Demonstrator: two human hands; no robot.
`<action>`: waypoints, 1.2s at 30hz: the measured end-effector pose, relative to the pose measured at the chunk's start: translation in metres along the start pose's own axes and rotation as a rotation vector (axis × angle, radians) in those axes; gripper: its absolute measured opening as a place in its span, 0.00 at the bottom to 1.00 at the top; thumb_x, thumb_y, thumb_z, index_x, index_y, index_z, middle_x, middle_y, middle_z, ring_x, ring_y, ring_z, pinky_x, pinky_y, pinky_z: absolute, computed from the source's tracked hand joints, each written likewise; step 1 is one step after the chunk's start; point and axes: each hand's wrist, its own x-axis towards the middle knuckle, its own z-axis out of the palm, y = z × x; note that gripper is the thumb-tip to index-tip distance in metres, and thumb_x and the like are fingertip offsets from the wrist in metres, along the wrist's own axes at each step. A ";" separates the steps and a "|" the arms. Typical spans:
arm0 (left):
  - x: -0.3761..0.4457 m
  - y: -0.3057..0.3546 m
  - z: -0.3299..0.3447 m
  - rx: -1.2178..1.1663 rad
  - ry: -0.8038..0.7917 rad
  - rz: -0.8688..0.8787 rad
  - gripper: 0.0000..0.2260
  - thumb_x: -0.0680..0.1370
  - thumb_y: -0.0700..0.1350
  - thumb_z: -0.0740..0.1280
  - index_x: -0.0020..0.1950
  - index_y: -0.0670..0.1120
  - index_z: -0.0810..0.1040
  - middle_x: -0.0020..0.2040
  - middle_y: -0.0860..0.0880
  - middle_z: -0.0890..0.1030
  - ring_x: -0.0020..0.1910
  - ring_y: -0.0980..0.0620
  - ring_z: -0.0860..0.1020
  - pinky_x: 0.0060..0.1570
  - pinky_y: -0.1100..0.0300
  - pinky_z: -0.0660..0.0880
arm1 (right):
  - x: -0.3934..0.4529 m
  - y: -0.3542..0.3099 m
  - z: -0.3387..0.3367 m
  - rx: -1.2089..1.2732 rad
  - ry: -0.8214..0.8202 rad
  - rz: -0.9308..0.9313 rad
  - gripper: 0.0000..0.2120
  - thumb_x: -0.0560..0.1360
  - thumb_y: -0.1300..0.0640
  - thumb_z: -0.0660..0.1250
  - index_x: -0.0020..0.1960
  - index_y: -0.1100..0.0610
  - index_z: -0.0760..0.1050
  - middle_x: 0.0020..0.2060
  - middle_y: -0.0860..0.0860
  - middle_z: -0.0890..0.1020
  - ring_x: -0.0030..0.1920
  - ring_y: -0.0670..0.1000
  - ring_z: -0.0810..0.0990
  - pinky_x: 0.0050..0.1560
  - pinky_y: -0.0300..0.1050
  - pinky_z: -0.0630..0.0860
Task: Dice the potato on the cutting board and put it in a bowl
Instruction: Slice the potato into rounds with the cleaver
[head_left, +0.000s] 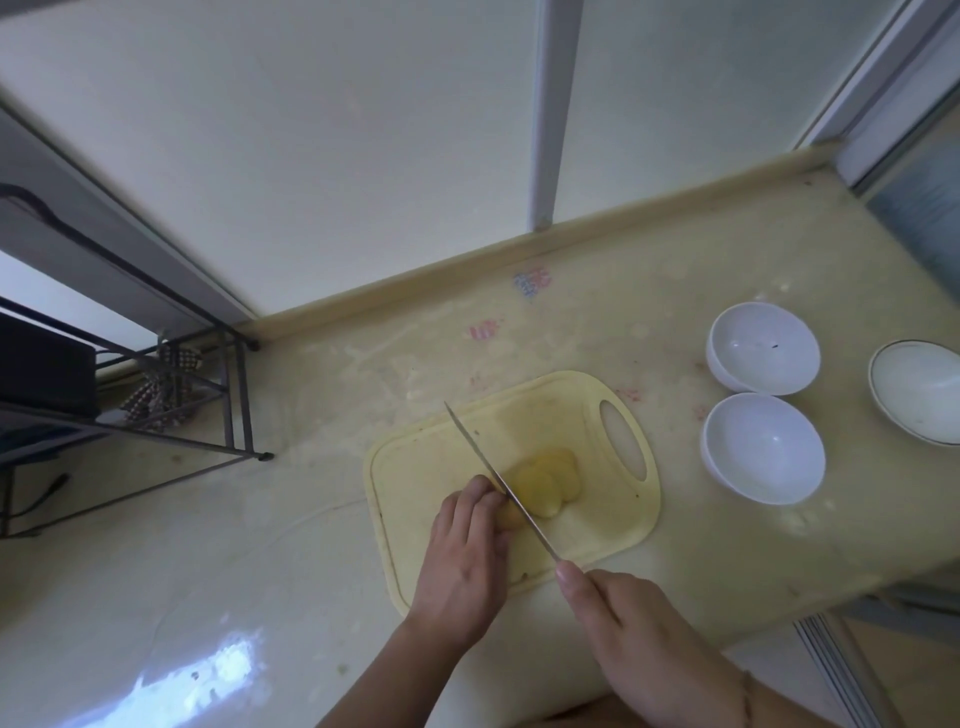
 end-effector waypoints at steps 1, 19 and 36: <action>0.000 0.000 0.000 -0.006 0.004 0.001 0.20 0.76 0.34 0.67 0.67 0.41 0.70 0.68 0.44 0.71 0.62 0.43 0.73 0.62 0.48 0.72 | 0.000 0.000 0.000 0.002 0.002 0.007 0.25 0.79 0.39 0.53 0.28 0.53 0.65 0.23 0.45 0.75 0.29 0.40 0.72 0.38 0.37 0.69; 0.002 0.005 -0.002 -0.044 0.069 0.018 0.16 0.78 0.38 0.63 0.65 0.42 0.71 0.65 0.45 0.73 0.62 0.45 0.74 0.63 0.52 0.72 | -0.011 0.008 0.013 -0.149 0.227 -0.111 0.30 0.78 0.35 0.50 0.37 0.55 0.78 0.25 0.45 0.70 0.32 0.40 0.72 0.41 0.29 0.67; 0.004 0.009 -0.005 -0.107 0.105 0.009 0.20 0.74 0.31 0.69 0.63 0.43 0.72 0.64 0.47 0.73 0.60 0.46 0.75 0.63 0.59 0.71 | 0.032 0.013 0.029 -0.131 -0.004 -0.040 0.24 0.80 0.41 0.49 0.31 0.51 0.66 0.27 0.47 0.72 0.29 0.43 0.70 0.39 0.42 0.64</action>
